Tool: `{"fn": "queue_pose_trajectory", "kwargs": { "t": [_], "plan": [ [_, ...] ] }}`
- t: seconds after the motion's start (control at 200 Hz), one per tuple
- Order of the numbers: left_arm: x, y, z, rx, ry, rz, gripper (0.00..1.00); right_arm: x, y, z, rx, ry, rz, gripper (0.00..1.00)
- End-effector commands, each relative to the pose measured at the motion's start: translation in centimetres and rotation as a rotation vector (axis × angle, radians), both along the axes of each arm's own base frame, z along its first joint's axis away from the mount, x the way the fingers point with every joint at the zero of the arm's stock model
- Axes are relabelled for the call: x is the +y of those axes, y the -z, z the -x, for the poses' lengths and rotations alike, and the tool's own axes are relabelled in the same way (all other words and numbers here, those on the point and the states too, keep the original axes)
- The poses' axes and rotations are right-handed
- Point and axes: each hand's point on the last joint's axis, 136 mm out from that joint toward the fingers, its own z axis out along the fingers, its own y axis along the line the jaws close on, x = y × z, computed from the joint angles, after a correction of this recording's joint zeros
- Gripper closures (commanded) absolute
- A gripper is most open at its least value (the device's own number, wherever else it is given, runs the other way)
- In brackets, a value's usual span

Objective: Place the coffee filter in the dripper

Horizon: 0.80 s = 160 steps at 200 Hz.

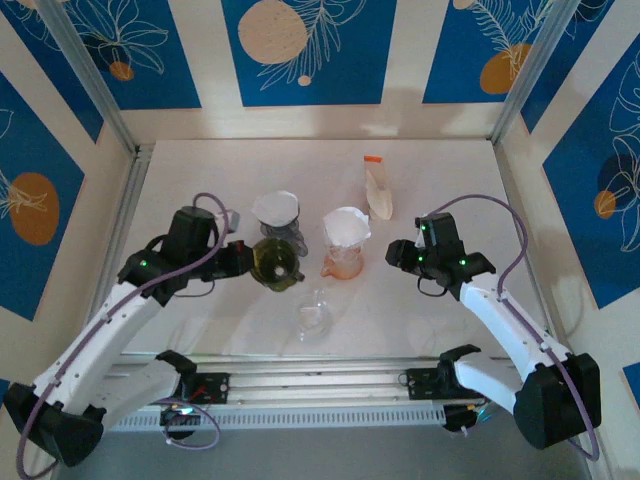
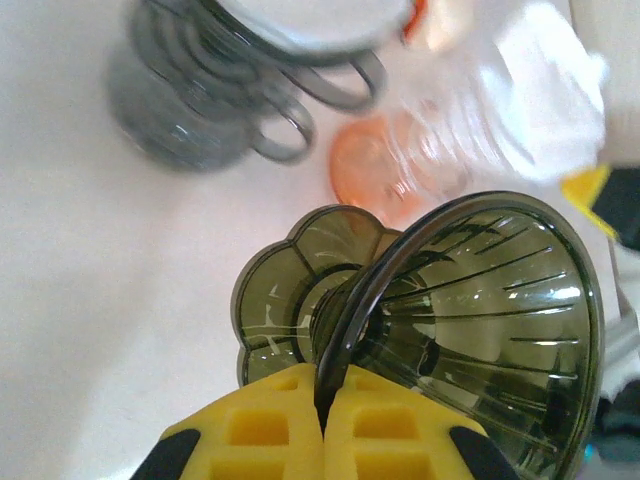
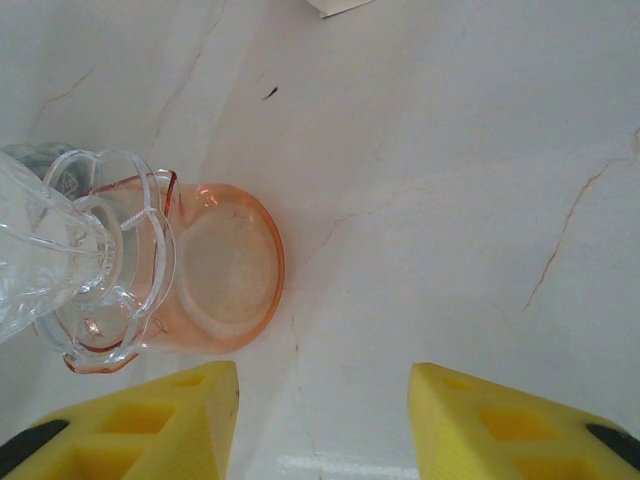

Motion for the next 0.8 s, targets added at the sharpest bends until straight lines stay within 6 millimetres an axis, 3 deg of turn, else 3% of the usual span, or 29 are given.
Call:
{"fn": "queue_pose_trajectory", "kwargs": {
  "t": [0.0,0.11,0.235,0.795],
  "plan": [
    [-3.1,-0.2,3.2,0.056,0.171,-0.010,1.00,0.2,0.0,0.1,0.001,-0.007,-0.019,0.51],
    [-5.3,0.4,4.1,0.071,0.238,-0.015,1.00,0.2,0.1,0.2,0.003,-0.006,-0.022,0.51],
    [-6.3,1.2,4.5,0.071,0.265,-0.023,1.00,0.2,0.1,0.3,0.006,-0.009,-0.019,0.51],
    [-6.1,5.2,5.0,0.117,0.269,-0.111,1.00,-0.1,0.2,0.5,0.004,-0.001,-0.017,0.51]
  ]
}}
